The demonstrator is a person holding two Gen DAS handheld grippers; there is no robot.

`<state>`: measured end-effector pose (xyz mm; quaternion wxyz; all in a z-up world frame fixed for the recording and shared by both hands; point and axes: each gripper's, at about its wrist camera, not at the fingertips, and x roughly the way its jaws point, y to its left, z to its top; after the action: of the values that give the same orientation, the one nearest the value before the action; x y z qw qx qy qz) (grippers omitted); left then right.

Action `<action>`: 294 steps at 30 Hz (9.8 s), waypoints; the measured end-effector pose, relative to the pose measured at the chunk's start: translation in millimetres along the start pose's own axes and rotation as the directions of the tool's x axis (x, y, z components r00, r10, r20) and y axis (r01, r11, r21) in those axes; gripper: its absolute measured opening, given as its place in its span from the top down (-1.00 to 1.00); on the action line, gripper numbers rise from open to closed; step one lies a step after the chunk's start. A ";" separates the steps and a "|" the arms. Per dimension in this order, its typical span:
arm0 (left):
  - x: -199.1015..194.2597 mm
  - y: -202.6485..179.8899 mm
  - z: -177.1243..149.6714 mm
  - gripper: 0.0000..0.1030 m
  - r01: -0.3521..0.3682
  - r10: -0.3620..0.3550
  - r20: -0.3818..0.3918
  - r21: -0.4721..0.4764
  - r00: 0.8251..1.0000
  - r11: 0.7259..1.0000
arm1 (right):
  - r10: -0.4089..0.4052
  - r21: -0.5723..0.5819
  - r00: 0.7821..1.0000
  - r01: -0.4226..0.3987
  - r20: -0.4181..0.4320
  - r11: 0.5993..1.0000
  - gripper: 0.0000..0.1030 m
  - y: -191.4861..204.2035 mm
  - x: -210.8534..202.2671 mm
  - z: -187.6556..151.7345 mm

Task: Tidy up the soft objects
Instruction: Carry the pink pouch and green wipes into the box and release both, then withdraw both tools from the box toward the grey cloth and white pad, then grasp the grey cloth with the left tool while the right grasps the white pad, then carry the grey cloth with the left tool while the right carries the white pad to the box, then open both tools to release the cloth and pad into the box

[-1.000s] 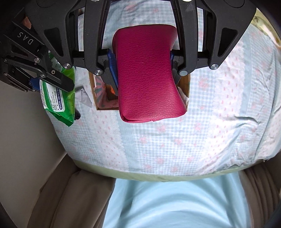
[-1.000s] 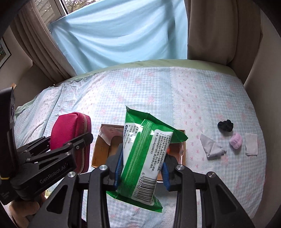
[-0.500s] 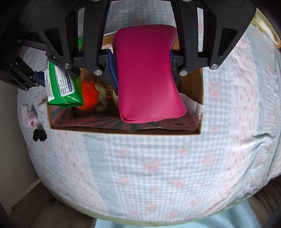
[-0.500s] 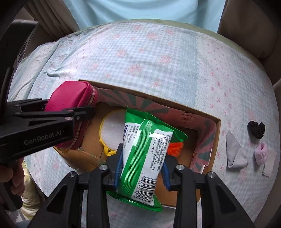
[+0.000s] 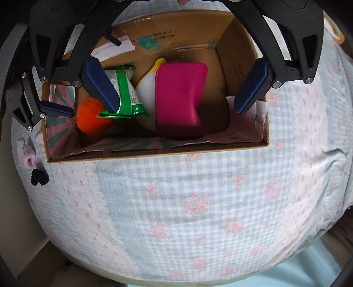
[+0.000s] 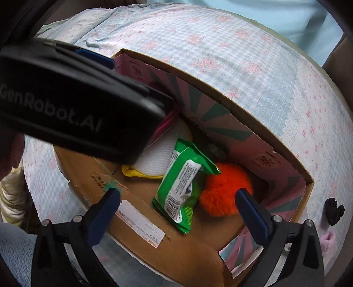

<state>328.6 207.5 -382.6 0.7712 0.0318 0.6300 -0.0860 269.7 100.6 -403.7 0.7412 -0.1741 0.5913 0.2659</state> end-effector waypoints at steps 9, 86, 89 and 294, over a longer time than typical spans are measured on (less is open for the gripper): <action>-5.3 9.5 -6.5 -0.99 0.017 -0.018 -0.008 -0.033 1.000 0.999 | -0.029 0.033 0.999 0.028 0.034 0.999 -1.00 -0.4 -5.4 -12.9; -234.4 -276.5 -72.4 -0.99 0.073 0.004 0.495 -0.135 0.869 0.988 | -0.541 0.690 0.759 0.173 0.362 0.703 -1.00 -200.2 -340.1 -251.1; -190.5 -301.2 -57.7 -0.99 0.073 -0.005 0.457 -0.133 0.889 0.988 | -0.532 0.693 0.776 0.177 0.338 0.699 -1.00 -236.7 -305.8 -257.3; -73.5 -2.4 -78.6 -0.99 0.057 -0.063 0.099 0.064 0.993 0.996 | -0.157 0.718 0.972 -0.017 0.175 0.696 -1.00 -38.5 -103.6 -47.7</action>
<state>238.1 224.3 -326.8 0.7978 0.0318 0.5880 -0.1299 238.9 23.2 -316.9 0.8214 0.1356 0.5539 0.0046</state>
